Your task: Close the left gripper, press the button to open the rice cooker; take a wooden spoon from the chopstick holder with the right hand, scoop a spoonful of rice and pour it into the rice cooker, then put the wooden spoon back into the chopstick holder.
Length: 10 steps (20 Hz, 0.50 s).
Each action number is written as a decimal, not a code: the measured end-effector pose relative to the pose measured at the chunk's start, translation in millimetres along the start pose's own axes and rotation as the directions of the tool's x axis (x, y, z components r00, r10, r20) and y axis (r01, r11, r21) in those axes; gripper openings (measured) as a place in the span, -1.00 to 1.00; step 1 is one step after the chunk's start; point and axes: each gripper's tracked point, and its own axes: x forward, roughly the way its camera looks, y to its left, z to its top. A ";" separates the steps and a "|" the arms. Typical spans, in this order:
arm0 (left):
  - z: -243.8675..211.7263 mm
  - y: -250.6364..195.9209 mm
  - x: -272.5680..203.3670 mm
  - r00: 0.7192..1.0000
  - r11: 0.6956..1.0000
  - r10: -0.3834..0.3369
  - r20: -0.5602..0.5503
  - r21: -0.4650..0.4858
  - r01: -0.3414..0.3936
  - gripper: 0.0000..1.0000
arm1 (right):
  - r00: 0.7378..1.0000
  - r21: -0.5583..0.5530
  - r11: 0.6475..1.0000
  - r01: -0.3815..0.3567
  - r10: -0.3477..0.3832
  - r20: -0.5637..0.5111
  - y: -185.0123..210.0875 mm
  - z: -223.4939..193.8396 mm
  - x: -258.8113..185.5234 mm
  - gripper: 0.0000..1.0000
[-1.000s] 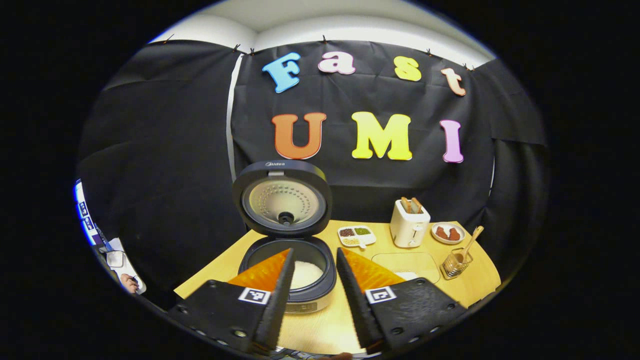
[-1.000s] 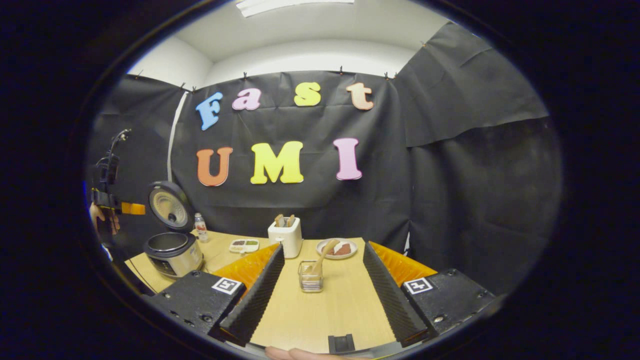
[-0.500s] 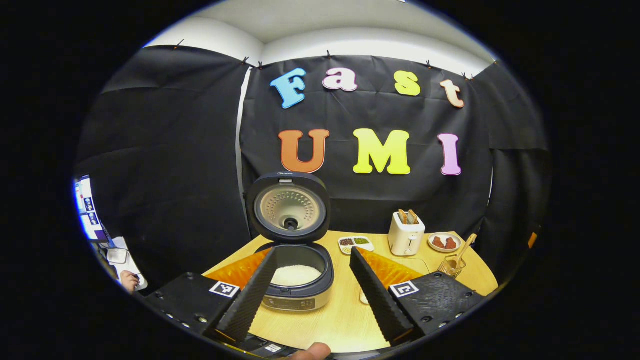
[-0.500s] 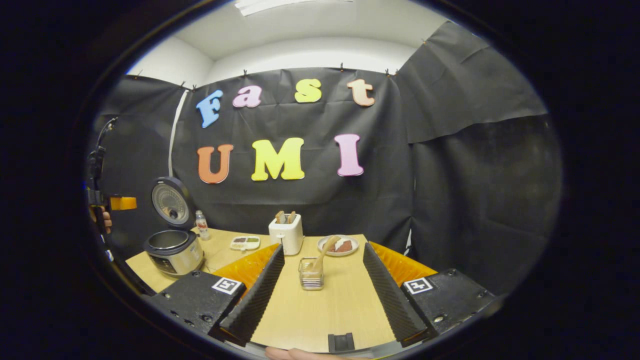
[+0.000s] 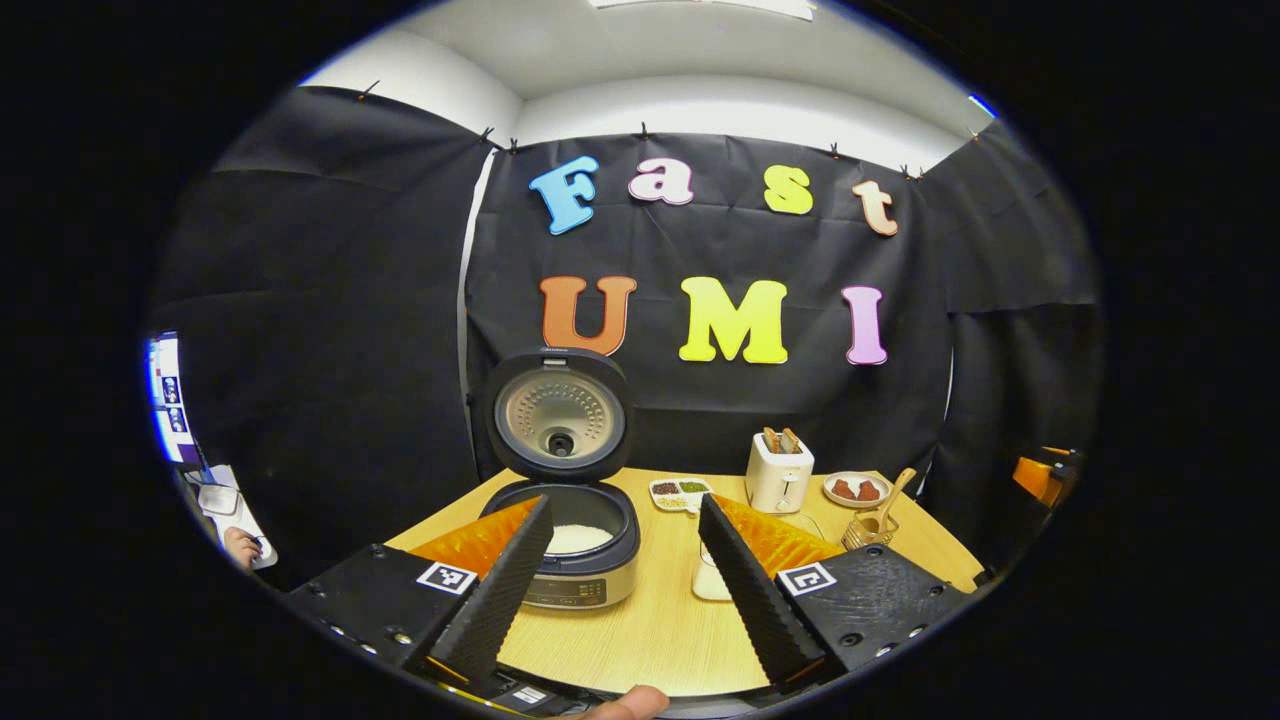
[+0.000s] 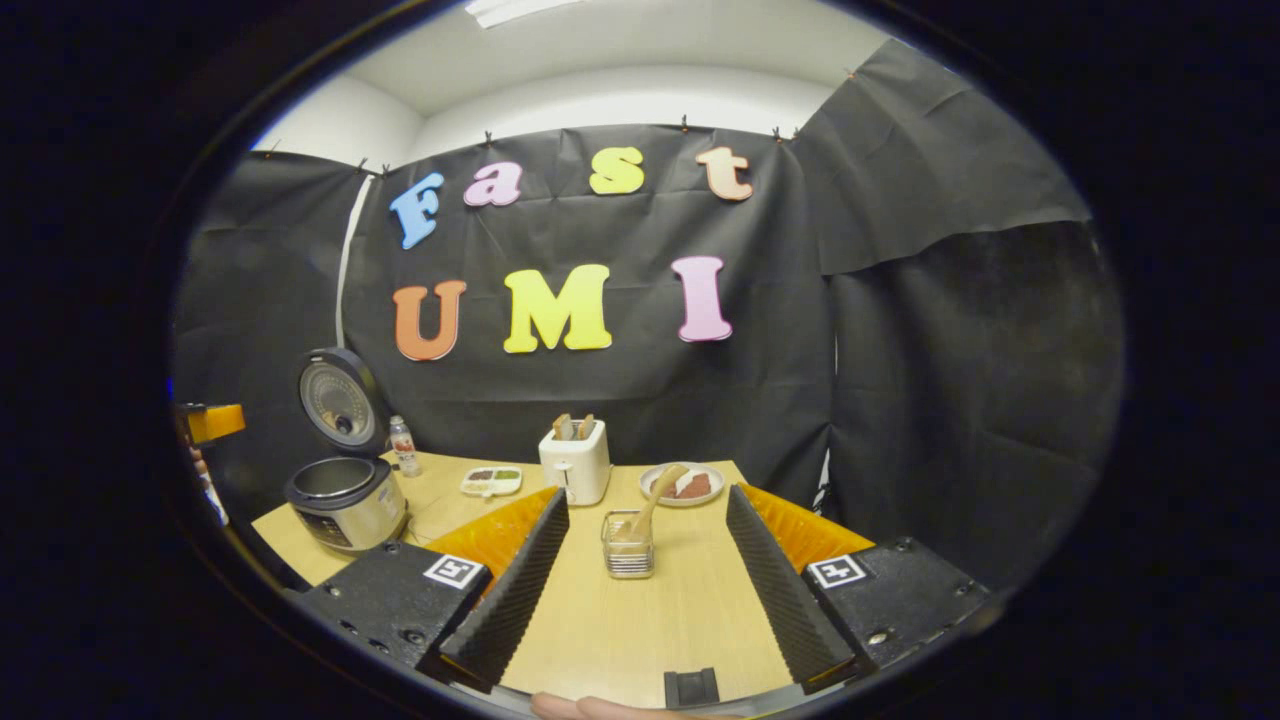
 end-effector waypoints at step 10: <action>-14.0 -15.3 -31.5 0.997 0.999 -0.009 0.076 0.041 0.006 0.88 | 0.999 0.017 1.000 0.007 -0.006 -0.033 -14.6 -15.5 72.1 1.00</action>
